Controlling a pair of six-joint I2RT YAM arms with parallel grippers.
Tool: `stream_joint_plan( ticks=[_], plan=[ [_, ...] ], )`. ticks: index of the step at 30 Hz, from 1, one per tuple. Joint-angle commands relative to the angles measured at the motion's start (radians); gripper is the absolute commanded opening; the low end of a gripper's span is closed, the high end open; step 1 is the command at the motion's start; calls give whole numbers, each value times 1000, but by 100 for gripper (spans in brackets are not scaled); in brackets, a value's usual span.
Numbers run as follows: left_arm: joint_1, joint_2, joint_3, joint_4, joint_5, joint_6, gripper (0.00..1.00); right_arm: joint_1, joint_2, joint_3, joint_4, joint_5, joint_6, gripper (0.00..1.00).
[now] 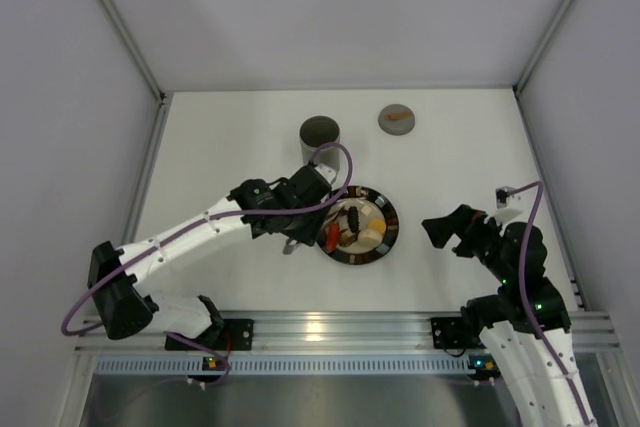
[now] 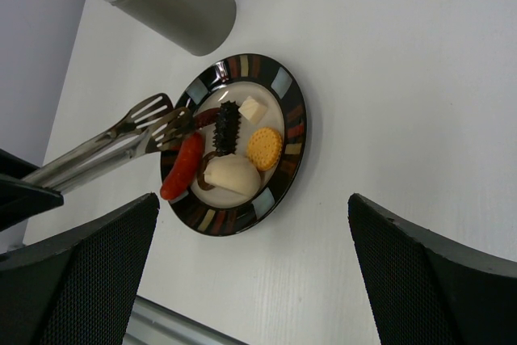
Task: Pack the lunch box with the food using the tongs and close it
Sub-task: Pick up the fake food from the plate.
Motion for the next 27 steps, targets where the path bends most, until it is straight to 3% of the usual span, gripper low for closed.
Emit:
stream_joint_plan(
  ticks=[1, 24, 27],
  plan=[
    [-5, -34, -9, 37, 5, 7, 50, -11, 2, 12, 15, 3, -4, 100],
    [-5, 61, 14, 75, 14, 33, 49, -11, -6, 3, 7, 10, -4, 100],
    [-3, 63, 22, 78, 10, 34, 42, -11, -7, 1, 7, 10, -6, 100]
  ],
)
